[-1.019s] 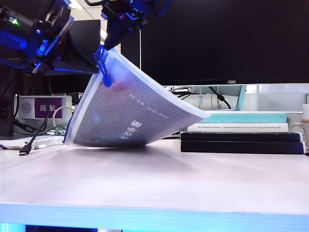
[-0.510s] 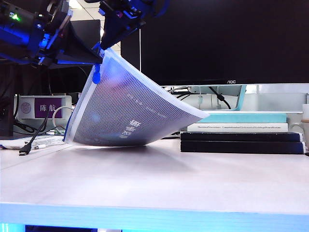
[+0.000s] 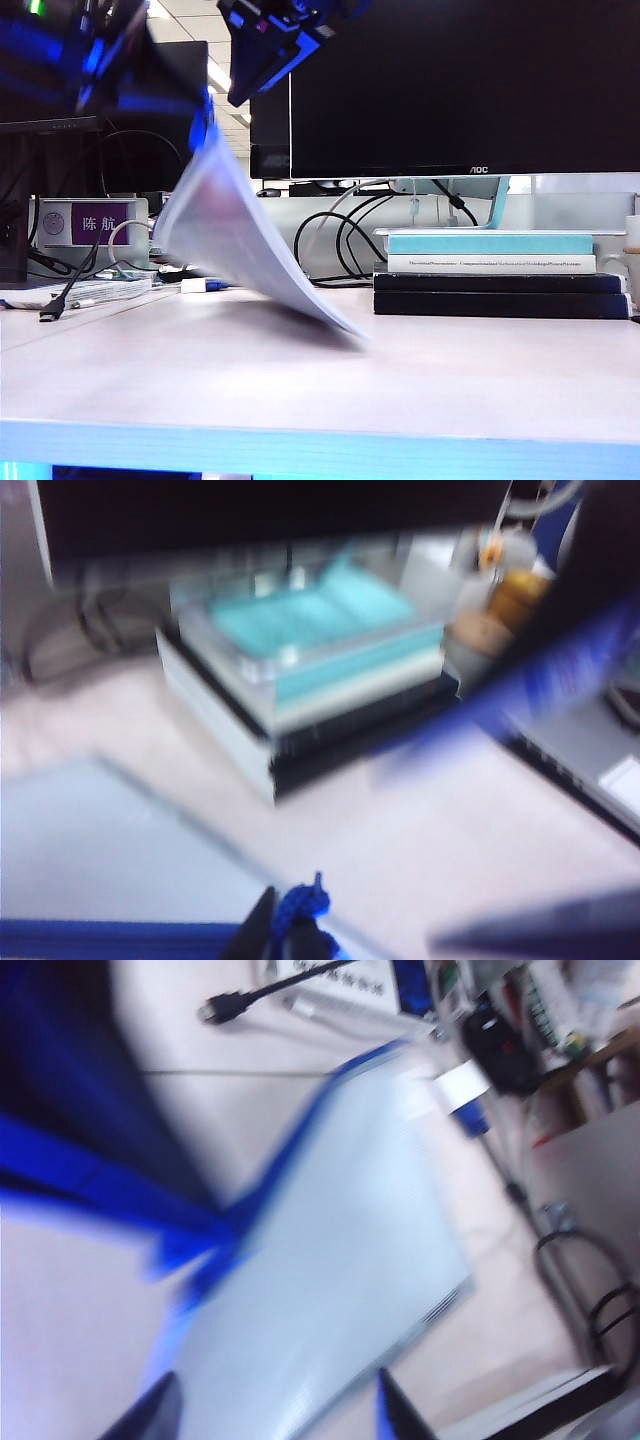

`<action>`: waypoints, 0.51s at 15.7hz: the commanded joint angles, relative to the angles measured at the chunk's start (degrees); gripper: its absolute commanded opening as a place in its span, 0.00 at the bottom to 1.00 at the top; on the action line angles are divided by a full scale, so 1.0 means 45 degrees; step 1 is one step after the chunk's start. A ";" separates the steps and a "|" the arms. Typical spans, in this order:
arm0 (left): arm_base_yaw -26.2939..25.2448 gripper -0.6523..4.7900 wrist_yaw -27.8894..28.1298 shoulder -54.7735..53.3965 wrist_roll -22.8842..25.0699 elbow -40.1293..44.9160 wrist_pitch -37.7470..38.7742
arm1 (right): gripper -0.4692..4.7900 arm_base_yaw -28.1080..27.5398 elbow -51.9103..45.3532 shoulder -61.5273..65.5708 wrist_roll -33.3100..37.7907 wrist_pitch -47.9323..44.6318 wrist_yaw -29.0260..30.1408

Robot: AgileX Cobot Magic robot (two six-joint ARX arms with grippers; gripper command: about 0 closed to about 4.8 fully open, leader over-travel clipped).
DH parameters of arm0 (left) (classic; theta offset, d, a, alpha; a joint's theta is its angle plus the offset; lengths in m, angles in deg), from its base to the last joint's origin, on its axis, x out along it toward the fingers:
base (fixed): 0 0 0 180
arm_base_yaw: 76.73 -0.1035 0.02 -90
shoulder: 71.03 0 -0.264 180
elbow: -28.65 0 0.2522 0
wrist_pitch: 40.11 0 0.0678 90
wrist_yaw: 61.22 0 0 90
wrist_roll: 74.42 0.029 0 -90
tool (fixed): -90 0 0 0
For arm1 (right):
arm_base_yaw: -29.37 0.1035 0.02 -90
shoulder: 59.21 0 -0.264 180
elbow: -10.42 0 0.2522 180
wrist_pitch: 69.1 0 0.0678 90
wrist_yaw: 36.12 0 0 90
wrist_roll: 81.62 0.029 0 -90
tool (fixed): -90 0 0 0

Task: Pick up the transparent plastic file bag with a blue zipper and open its zipper.

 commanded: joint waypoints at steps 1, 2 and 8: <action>0.0000 0.11 -0.0097 0.0058 0.0874 -0.1462 0.1549 | 0.58 0.0019 0.0073 -0.0476 0.1326 0.0568 0.0865; 0.0005 0.11 -0.0141 0.0058 0.0957 -0.1783 0.1773 | 0.58 0.0010 0.0073 -0.0573 0.1545 0.0486 0.1156; 0.0034 0.11 -0.1545 0.0058 0.0423 -0.2001 0.1724 | 0.58 -0.0005 0.0068 -0.0597 0.1661 -0.0204 0.1253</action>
